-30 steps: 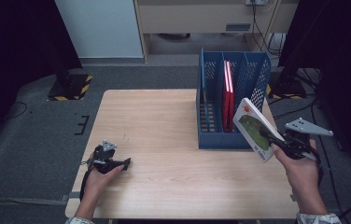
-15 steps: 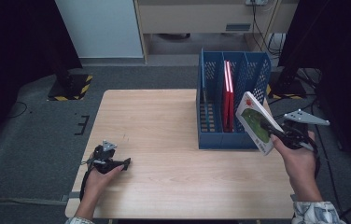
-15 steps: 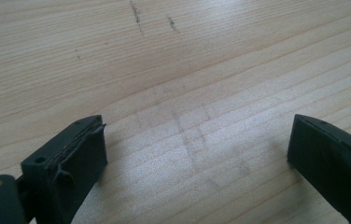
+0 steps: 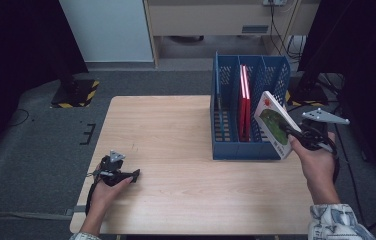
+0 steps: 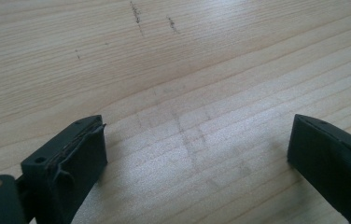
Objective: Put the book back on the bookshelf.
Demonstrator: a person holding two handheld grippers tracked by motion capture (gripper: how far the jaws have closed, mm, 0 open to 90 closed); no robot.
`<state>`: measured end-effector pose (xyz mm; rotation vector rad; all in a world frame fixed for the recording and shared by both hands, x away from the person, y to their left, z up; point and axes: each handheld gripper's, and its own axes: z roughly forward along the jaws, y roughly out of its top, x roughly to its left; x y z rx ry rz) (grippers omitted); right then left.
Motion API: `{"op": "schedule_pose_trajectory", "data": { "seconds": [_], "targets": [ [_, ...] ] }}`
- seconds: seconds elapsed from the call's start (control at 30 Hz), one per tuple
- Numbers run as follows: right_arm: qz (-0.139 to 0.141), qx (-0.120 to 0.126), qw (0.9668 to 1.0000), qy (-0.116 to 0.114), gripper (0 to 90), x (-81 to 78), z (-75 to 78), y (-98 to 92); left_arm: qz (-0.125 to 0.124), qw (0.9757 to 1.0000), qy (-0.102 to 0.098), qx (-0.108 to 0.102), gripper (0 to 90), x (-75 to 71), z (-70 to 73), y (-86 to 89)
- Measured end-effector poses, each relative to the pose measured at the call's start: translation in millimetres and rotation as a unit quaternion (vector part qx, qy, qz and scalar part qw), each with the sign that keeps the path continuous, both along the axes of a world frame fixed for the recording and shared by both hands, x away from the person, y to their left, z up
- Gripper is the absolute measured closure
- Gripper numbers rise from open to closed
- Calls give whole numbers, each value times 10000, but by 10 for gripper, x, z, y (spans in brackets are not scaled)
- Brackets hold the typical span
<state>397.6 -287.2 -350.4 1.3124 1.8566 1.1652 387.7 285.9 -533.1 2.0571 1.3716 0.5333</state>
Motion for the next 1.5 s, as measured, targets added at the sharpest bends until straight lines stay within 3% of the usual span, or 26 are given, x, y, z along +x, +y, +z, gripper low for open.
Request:
{"op": "schedule_pose_trajectory", "data": {
  "seconds": [1.23, 1.5],
  "targets": [
    [-361, -51, 9993, 5, 763, 353, 50, -53, -29, 9999, -129, -46, 0, -18, -38, -11],
    [-378, -64, 9993, 1, 763, 339, 77, -77, -33, 9999, -133, -50, 0, -18, -39, -9]
  ]
}}
